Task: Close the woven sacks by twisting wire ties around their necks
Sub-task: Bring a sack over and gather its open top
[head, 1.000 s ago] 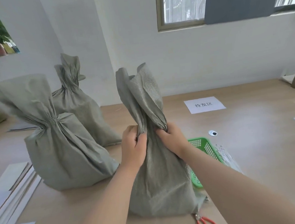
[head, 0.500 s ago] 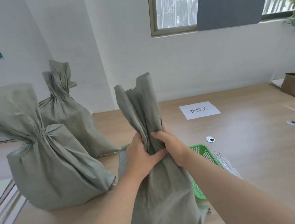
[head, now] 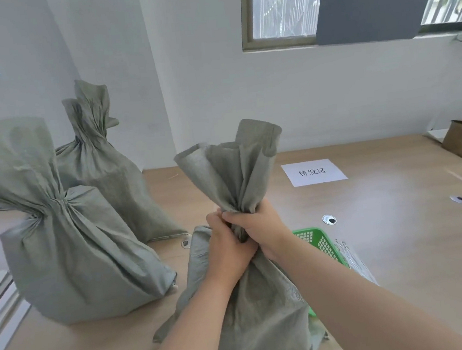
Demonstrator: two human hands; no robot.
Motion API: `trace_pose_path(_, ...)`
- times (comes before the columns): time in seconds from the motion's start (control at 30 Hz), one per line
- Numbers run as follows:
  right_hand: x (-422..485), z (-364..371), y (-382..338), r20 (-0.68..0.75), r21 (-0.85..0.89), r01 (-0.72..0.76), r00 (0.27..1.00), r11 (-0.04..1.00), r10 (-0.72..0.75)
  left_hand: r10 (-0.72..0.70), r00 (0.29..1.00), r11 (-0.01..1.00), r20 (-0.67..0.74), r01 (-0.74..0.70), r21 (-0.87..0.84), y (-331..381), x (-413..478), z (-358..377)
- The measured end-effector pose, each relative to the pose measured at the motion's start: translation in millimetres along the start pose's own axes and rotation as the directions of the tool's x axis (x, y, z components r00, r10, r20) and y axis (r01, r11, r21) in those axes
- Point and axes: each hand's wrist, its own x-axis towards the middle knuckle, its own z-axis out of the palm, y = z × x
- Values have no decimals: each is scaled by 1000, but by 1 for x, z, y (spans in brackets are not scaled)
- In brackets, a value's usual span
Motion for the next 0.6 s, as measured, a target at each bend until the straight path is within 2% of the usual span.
trace_pose_path(0.2, 3, -7, -9, 90, -86, 86, 993, 993, -79, -131, 991, 990, 42, 129, 52, 0, 8, 6)
trace_pose_path(0.37, 0, -4, -17, 146, -165, 202, 973, 965, -179, -59, 996, 953, 69, 35, 301, 9, 18, 11)
trace_pose_path(0.47, 3, -4, -13, 126, -80, 188, 976, 979, -177, -140, 984, 953, 110, 104, 285, 11, 22, 9)
trace_pose_path(0.6, 13, -6, -5, 176, 55, 82, 980, 995, -91, -186, 977, 978, 105, 174, 113, 9, 22, 9)
